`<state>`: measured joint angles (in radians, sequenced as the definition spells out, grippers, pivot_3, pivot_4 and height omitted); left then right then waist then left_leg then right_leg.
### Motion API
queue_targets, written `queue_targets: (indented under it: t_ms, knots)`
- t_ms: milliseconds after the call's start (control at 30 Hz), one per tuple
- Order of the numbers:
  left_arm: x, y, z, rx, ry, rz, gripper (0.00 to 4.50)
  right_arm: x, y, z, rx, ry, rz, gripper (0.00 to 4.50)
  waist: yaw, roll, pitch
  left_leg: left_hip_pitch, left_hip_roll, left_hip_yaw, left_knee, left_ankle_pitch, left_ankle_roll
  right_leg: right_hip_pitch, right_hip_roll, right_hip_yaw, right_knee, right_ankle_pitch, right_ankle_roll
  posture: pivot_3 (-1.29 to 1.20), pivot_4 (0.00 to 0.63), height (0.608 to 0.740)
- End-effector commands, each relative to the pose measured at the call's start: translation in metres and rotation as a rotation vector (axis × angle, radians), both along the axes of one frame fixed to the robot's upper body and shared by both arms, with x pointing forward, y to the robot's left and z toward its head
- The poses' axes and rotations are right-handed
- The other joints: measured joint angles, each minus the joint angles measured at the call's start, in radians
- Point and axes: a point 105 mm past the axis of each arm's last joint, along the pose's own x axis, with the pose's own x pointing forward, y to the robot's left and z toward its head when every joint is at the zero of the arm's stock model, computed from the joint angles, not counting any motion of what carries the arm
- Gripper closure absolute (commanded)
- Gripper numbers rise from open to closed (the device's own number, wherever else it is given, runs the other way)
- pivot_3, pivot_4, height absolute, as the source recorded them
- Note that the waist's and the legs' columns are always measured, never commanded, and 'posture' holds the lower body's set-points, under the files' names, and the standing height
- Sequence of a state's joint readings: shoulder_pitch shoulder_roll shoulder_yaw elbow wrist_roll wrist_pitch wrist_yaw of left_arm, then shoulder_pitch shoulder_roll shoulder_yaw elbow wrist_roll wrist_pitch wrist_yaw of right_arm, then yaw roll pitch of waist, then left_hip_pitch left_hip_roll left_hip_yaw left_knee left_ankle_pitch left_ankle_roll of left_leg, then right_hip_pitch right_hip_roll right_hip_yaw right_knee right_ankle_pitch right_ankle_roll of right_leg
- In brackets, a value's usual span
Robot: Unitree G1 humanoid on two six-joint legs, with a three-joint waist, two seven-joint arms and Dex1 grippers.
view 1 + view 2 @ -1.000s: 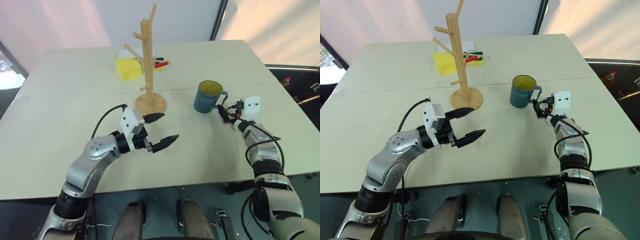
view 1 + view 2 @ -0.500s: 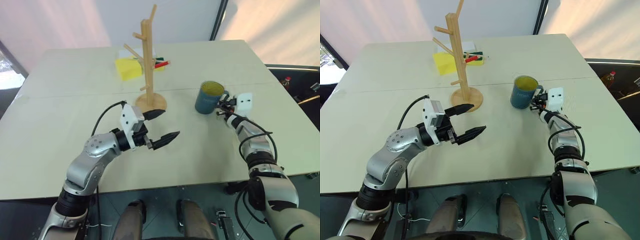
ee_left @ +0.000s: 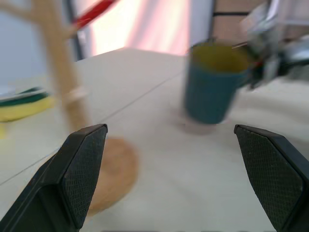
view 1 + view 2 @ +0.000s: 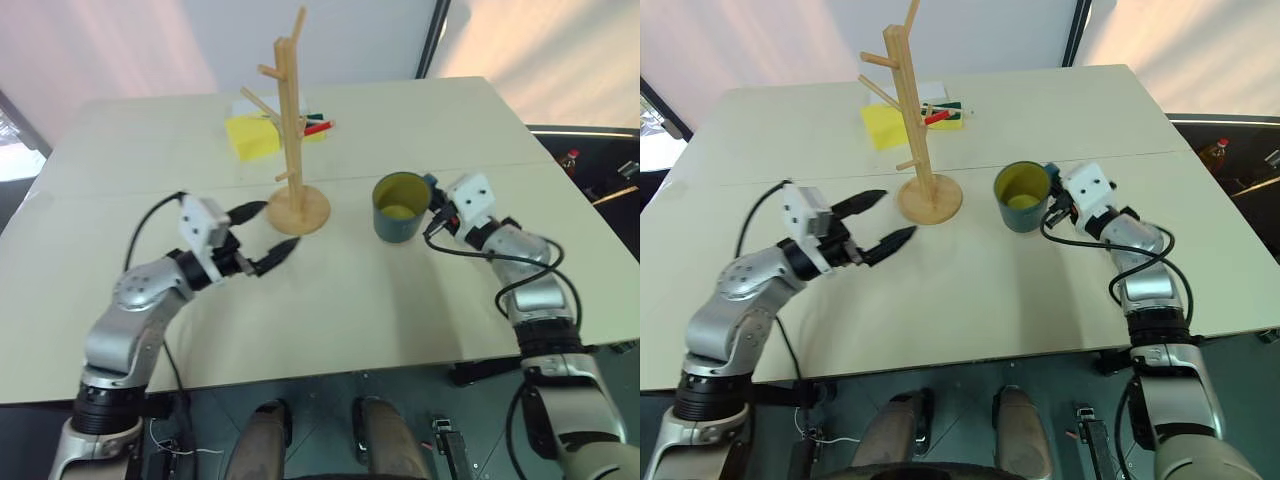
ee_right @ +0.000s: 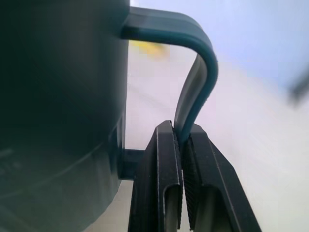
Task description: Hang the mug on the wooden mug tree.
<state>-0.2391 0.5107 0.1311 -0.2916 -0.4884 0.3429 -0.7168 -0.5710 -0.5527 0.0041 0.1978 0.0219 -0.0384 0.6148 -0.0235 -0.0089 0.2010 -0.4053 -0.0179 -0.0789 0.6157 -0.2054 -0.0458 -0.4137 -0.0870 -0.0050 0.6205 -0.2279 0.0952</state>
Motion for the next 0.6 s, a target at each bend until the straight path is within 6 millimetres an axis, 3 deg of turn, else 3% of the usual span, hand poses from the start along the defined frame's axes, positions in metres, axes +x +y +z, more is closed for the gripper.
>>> queue_targets:
  t_ms: [33,133,267,600]
  knots:
    - [0.0,0.021,0.013,-0.001,-0.078,0.045,0.0,-0.017,0.043,0.032,-0.088,-0.083,0.121,4.45,0.005,0.0,0.0,0.0,0.001,0.0,0.0,0.0,0.0,0.0,0.001,0.0,0.0,0.0,0.0,0.0,0.15,0.74]
    - [-0.003,0.027,0.02,-0.021,-0.102,0.036,0.0,-0.02,0.064,0.052,-0.121,-0.072,0.175,4.45,0.011,0.0,0.0,0.0,0.001,0.0,0.001,0.0,0.0,0.0,0.0,0.0,0.0,0.0,-0.001,0.0,0.15,0.74]
    - [-0.006,0.028,0.03,-0.051,-0.121,0.014,0.0,-0.009,0.073,0.076,-0.142,-0.087,0.181,4.45,0.012,0.0,0.0,-0.003,-0.001,0.0,0.005,0.0,-0.001,0.0,-0.001,0.0,-0.002,0.001,-0.002,0.0,0.15,0.74]
    - [-0.013,0.023,0.036,-0.066,-0.128,-0.017,0.0,0.022,0.082,0.089,-0.143,-0.064,0.242,4.45,0.003,-0.001,0.0,-0.003,-0.001,0.0,0.003,0.0,0.0,-0.001,-0.001,0.0,-0.002,0.001,-0.002,0.0,0.15,0.74]
